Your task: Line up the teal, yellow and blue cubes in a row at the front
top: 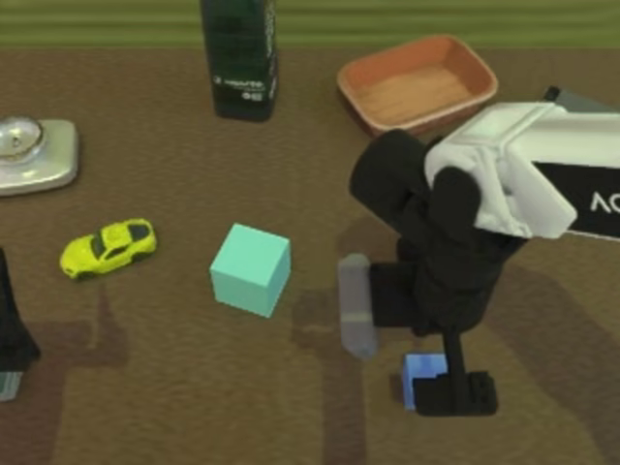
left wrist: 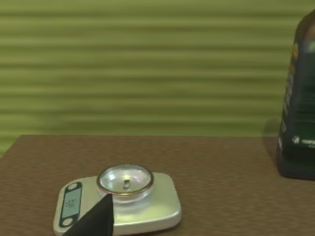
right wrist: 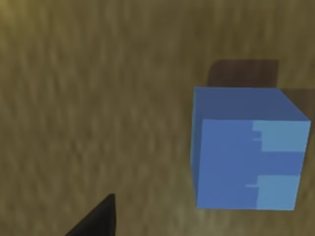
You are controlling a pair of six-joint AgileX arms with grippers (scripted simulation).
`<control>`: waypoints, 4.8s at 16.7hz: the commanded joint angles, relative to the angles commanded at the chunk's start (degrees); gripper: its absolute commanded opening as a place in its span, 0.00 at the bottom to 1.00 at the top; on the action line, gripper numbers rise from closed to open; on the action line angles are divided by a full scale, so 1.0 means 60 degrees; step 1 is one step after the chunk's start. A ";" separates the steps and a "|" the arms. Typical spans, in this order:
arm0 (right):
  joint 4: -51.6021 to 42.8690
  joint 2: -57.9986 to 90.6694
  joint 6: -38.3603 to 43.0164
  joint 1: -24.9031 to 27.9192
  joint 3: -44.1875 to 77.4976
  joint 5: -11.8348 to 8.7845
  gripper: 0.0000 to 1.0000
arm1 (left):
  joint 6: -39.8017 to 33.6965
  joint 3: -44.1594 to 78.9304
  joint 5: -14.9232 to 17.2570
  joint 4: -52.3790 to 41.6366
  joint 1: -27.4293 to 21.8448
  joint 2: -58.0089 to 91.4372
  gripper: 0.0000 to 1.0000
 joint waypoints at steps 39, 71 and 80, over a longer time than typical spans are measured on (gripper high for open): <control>0.0423 0.4828 0.2415 -0.2563 0.4403 0.0200 1.00 | 0.0000 0.0000 0.0000 0.0000 0.0000 0.0000 1.00; -0.1835 0.3887 0.2464 -0.2452 0.5827 0.0113 0.00 | 0.0000 0.0000 0.0000 0.0000 0.0000 0.0000 1.00; -0.1683 0.3169 0.2130 -0.1440 0.4896 0.0116 0.00 | 0.0000 0.0000 0.0000 0.0000 0.0000 0.0000 1.00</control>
